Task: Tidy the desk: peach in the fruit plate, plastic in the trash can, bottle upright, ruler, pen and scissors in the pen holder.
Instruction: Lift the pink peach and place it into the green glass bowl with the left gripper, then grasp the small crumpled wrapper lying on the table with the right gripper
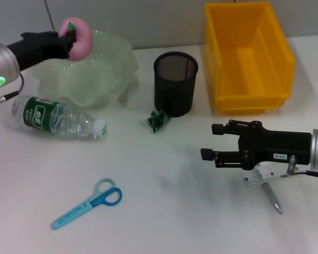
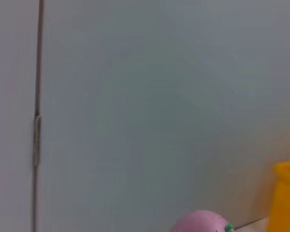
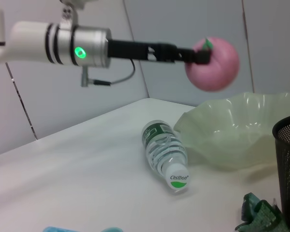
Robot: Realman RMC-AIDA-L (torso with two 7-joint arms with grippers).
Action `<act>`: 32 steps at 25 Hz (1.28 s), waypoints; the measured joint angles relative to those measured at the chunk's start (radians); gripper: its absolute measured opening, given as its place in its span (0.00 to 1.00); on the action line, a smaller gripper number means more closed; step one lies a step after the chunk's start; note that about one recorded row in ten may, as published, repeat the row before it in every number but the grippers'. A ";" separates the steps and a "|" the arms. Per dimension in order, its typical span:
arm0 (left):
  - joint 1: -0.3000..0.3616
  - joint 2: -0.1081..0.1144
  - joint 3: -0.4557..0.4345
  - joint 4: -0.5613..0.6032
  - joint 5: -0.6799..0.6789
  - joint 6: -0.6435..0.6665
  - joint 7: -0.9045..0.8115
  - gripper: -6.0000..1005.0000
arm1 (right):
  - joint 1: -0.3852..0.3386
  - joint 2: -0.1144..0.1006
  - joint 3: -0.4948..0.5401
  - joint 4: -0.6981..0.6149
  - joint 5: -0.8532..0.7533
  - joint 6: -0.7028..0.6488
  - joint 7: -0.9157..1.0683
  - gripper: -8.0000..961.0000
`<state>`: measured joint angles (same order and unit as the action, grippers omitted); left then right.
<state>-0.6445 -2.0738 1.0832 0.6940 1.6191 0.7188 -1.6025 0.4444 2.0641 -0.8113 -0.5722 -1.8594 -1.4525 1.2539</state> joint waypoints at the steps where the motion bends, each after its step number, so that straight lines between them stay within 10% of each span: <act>1: -0.010 -0.002 0.032 -0.019 -0.014 -0.043 0.021 0.12 | 0.000 0.000 -0.001 0.000 0.000 0.000 0.000 0.83; 10: -0.054 -0.005 0.234 -0.075 -0.082 -0.292 0.061 0.08 | 0.002 0.001 -0.002 0.002 0.000 0.000 0.002 0.83; 32: -0.064 -0.005 0.256 -0.073 -0.088 -0.311 0.061 0.82 | 0.003 0.001 0.001 0.001 0.000 0.002 0.010 0.83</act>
<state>-0.7088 -2.0785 1.3396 0.6206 1.5309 0.4074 -1.5411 0.4479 2.0647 -0.8099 -0.5708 -1.8591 -1.4504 1.2642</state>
